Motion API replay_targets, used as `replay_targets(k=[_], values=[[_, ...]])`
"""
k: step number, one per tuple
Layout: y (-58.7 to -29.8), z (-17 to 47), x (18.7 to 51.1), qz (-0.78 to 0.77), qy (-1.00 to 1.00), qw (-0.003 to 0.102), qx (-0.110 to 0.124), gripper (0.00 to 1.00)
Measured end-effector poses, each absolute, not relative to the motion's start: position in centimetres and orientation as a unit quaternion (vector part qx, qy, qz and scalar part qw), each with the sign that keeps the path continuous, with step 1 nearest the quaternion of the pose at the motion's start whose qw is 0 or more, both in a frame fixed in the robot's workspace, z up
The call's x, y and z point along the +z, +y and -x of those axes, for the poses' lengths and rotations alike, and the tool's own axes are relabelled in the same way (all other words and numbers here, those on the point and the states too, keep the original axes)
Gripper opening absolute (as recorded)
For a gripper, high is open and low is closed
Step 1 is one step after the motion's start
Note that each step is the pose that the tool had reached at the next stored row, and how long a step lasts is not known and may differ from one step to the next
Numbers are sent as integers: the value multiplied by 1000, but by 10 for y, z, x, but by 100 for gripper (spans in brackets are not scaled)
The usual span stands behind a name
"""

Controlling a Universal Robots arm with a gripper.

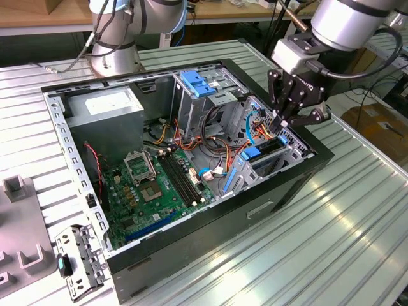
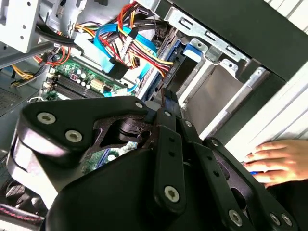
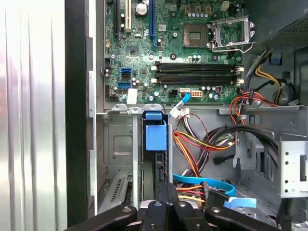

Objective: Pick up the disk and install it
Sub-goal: 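Insert the second disk wire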

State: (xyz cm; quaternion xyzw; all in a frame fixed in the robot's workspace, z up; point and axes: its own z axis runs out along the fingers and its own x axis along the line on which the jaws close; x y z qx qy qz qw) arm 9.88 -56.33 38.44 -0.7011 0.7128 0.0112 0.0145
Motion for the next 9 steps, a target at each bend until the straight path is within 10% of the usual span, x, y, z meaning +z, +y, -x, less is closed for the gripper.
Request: replay_targets(k=[9], values=[[-552,-99,399,701,713,10,7,11]])
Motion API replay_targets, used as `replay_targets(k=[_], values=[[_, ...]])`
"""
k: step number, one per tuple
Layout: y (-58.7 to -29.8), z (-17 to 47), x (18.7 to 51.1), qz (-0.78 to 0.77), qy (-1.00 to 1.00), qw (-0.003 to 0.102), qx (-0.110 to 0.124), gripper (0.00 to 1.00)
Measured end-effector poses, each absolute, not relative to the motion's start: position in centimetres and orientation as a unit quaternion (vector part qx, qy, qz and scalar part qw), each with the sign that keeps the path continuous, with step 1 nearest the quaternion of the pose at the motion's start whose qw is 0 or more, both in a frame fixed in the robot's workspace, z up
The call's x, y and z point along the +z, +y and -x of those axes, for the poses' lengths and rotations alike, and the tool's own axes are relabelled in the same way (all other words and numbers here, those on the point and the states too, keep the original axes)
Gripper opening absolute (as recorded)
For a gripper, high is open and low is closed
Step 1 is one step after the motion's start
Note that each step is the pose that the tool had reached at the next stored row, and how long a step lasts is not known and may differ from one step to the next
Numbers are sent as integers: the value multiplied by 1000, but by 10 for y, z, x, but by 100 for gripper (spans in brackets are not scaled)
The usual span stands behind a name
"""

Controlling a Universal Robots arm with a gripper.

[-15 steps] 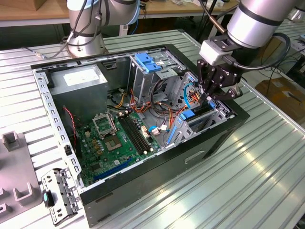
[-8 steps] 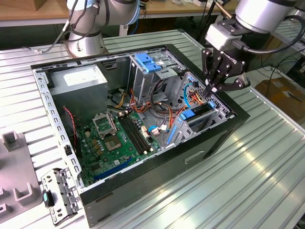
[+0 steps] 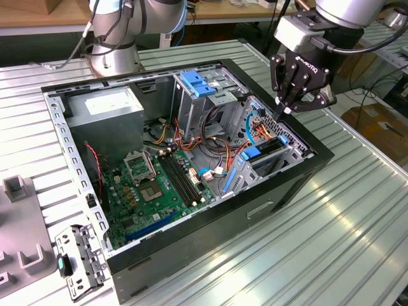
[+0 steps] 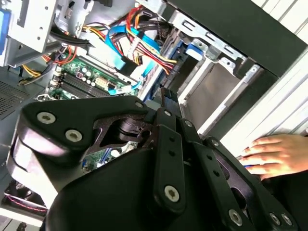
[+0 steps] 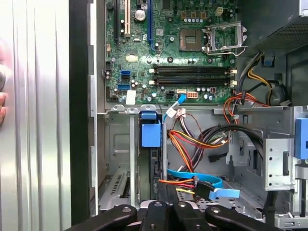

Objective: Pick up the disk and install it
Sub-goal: 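Insert the second disk wire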

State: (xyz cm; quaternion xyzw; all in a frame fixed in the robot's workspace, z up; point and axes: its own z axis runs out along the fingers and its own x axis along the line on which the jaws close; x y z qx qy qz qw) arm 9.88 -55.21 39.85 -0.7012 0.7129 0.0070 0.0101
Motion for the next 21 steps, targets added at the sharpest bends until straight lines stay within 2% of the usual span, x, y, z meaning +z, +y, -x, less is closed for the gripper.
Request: replay_targets(k=[7,21], values=[[-534,-99,399,701,713,6,7,11],[-493,-107,391,700,713,-39,-13,11]])
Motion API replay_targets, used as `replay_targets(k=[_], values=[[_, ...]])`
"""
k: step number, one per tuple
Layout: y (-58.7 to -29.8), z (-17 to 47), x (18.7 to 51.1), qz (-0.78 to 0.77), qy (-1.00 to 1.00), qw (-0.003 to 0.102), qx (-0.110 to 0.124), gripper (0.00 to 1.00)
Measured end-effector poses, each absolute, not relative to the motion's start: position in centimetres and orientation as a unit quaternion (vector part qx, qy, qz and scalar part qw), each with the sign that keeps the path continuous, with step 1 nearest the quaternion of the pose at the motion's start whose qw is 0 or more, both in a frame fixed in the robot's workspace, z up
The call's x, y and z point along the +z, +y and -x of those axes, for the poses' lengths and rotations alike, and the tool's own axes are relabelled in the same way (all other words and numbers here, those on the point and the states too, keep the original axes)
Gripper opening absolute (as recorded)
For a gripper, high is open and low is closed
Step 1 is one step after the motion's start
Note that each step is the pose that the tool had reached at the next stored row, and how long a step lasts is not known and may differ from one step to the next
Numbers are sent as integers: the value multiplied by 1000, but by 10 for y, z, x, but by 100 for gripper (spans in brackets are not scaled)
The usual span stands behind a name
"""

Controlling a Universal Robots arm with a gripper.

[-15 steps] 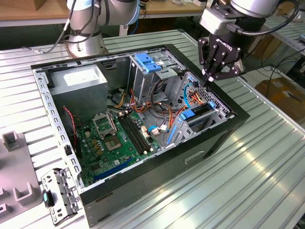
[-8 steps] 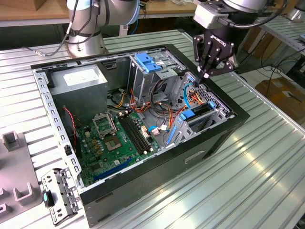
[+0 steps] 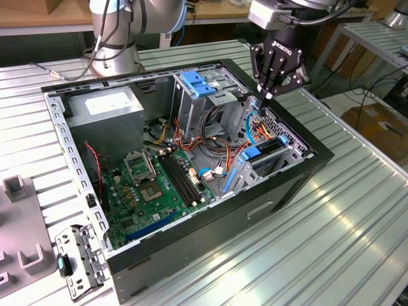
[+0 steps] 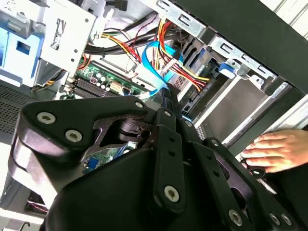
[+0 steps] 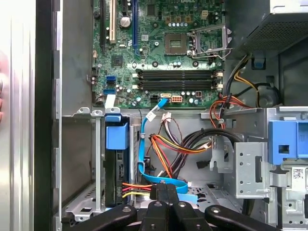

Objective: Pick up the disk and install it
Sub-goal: 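Insert the second disk wire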

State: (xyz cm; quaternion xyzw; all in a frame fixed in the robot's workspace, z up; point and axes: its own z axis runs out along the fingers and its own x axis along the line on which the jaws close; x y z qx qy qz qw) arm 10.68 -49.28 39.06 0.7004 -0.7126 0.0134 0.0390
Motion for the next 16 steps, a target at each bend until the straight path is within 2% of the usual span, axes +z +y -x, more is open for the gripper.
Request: replay_targets(k=[5,6,16], values=[[-490,-108,386,-699,-712,56,31,11],[-489,-108,385,-699,-712,58,33,18],[-487,-110,374,-698,-711,67,42,18]])
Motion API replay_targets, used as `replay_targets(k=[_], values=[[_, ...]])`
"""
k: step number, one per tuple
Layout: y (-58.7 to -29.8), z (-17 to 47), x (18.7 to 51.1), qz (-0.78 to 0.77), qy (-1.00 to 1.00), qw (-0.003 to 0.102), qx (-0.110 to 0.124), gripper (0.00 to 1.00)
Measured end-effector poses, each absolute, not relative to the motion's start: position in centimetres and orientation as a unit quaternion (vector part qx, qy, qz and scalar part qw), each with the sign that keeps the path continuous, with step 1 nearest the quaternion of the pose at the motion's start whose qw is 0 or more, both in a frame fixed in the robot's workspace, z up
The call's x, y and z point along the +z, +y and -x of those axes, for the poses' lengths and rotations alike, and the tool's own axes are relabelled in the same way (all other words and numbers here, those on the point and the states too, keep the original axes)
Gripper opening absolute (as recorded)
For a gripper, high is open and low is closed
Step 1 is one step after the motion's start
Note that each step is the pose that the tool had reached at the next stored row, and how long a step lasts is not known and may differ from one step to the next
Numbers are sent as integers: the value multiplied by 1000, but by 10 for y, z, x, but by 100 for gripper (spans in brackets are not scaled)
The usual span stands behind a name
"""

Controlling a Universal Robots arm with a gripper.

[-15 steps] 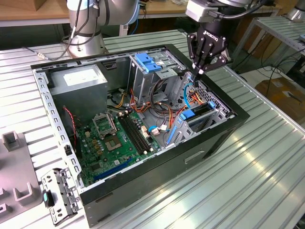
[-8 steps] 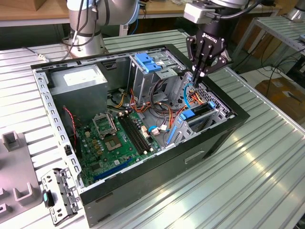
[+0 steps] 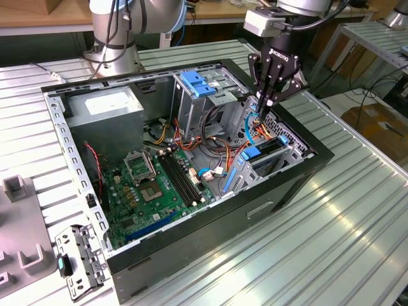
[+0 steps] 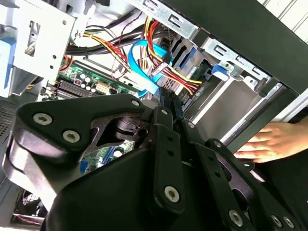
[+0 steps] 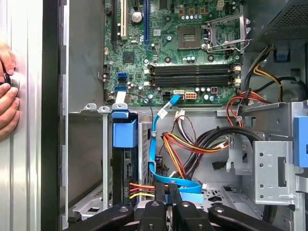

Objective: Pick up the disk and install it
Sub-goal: 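Insert the second disk wire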

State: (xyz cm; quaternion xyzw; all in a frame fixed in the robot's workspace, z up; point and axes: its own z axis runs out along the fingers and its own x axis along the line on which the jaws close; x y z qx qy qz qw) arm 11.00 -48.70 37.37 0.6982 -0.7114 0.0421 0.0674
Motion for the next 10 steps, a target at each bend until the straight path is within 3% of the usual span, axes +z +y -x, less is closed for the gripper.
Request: replay_targets(k=[4,5,7,10], values=[[-487,-110,367,-698,-711,73,48,19],[-487,-110,365,-697,-711,76,51,25],[-487,-110,364,-697,-711,77,52,17],[-487,-110,363,-697,-711,77,52,16]])
